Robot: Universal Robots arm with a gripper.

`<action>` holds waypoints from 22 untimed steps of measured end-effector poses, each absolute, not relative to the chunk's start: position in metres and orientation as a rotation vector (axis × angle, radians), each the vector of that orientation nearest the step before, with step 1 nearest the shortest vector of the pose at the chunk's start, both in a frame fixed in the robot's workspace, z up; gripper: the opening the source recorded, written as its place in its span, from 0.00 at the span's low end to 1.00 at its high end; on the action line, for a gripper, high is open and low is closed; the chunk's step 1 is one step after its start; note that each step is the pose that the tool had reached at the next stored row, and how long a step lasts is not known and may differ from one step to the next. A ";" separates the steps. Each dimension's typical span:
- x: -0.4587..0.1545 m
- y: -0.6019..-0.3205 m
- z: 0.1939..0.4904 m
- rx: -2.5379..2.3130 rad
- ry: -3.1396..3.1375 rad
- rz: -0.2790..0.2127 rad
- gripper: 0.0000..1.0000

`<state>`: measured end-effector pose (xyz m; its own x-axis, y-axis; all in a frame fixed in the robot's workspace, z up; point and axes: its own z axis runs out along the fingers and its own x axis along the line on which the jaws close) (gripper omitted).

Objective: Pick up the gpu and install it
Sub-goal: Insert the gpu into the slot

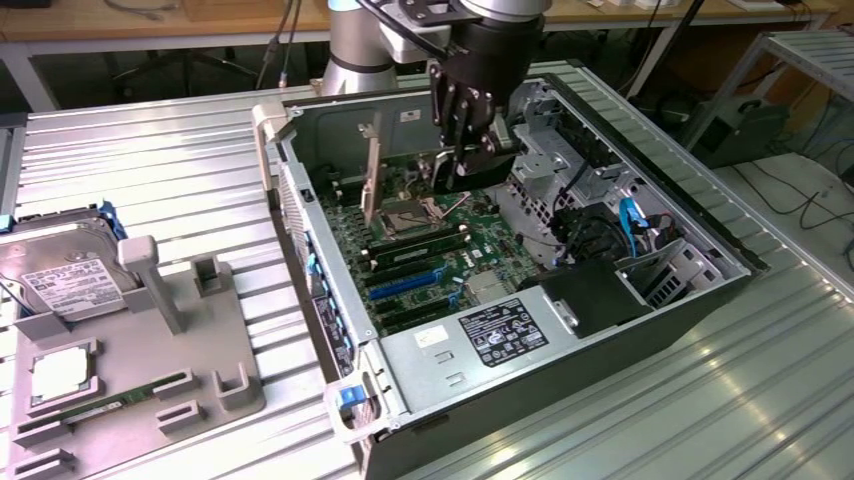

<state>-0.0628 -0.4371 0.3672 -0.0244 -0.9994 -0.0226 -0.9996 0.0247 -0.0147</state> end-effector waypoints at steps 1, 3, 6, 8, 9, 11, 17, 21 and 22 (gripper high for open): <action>-0.063 -0.437 0.366 -2.176 2.230 0.008 0.28; -0.063 -0.437 0.363 -2.176 2.230 0.008 0.28; -0.063 -0.437 0.361 -2.176 2.230 0.008 0.28; -0.063 -0.438 0.359 -2.178 2.227 0.008 0.28; -0.064 -0.438 0.359 -2.183 2.223 0.008 0.28; -0.064 -0.438 0.358 -2.193 2.212 0.008 0.28; -0.066 -0.438 0.354 -2.199 2.206 0.009 0.28; -0.066 -0.438 0.351 -2.200 2.206 0.009 0.28; -0.067 -0.438 0.350 -2.200 2.206 0.009 0.28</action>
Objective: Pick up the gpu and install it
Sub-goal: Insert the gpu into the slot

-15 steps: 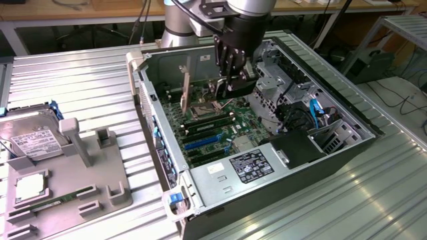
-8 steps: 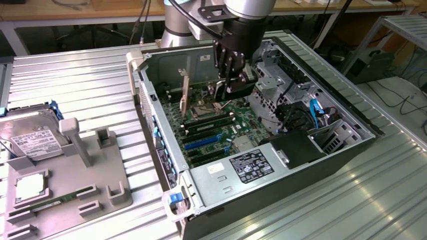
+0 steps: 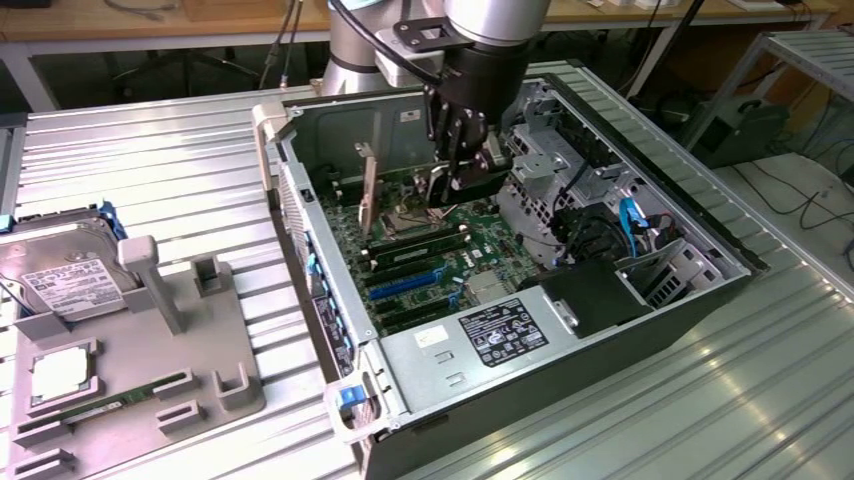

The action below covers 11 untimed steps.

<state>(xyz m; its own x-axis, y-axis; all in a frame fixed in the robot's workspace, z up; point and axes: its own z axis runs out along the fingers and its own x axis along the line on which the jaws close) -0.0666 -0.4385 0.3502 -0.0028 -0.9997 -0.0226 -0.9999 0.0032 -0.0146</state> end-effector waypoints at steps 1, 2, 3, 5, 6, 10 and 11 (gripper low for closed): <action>-0.067 -0.438 0.350 -2.200 2.206 0.009 0.28; -0.067 -0.438 0.349 -2.200 2.206 0.009 0.28; -0.067 -0.438 0.348 -2.200 2.206 0.009 0.28; -0.067 -0.438 0.345 -2.200 2.205 0.009 0.28; -0.068 -0.438 0.343 -2.200 2.205 0.009 0.28; -0.068 -0.438 0.338 -2.200 2.205 0.009 0.28; -0.069 -0.438 0.337 -2.199 2.205 0.009 0.28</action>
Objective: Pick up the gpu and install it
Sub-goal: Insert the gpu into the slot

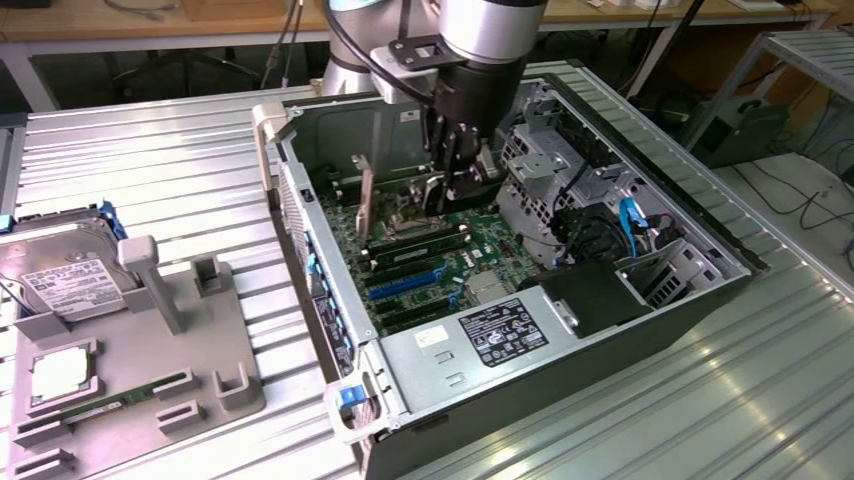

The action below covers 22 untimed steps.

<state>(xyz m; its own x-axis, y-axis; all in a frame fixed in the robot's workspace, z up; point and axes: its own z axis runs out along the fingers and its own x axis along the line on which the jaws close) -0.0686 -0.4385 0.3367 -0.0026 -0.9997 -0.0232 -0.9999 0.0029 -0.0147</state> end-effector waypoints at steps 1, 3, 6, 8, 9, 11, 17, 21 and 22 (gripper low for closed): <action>-0.069 -0.438 0.336 -2.200 2.205 0.009 0.28; -0.070 -0.438 0.333 -2.199 2.205 0.010 0.28; -0.071 -0.438 0.330 -2.199 2.205 0.010 0.28; -0.071 -0.438 0.328 -2.199 2.205 0.010 0.28; -0.071 -0.438 0.326 -2.199 2.205 0.010 0.28; -0.072 -0.439 0.323 -2.199 2.205 0.010 0.28; -0.072 -0.439 0.315 -2.199 2.205 0.010 0.28; -0.072 -0.440 0.308 -2.199 2.204 0.011 0.28; -0.072 -0.441 0.306 -2.199 2.205 0.011 0.28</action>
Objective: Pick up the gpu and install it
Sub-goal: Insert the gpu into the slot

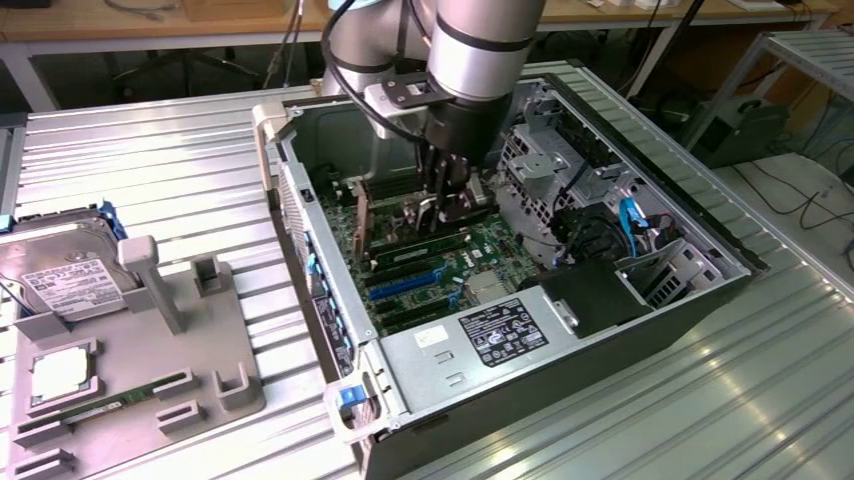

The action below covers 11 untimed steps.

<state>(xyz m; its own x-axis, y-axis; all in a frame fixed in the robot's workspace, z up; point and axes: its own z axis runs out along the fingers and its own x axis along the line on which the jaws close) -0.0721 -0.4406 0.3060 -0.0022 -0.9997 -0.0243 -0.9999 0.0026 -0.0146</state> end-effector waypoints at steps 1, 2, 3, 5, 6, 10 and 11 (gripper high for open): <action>-0.072 -0.441 0.304 -2.199 2.205 0.011 0.28; -0.072 -0.442 0.302 -2.199 2.204 0.011 0.28; -0.072 -0.442 0.300 -2.199 2.204 0.011 0.28; -0.072 -0.442 0.297 -2.200 2.205 0.010 0.28; -0.072 -0.442 0.295 -2.200 2.205 0.010 0.28; -0.072 -0.442 0.290 -2.200 2.205 0.010 0.28; -0.072 -0.442 0.289 -2.200 2.205 0.010 0.28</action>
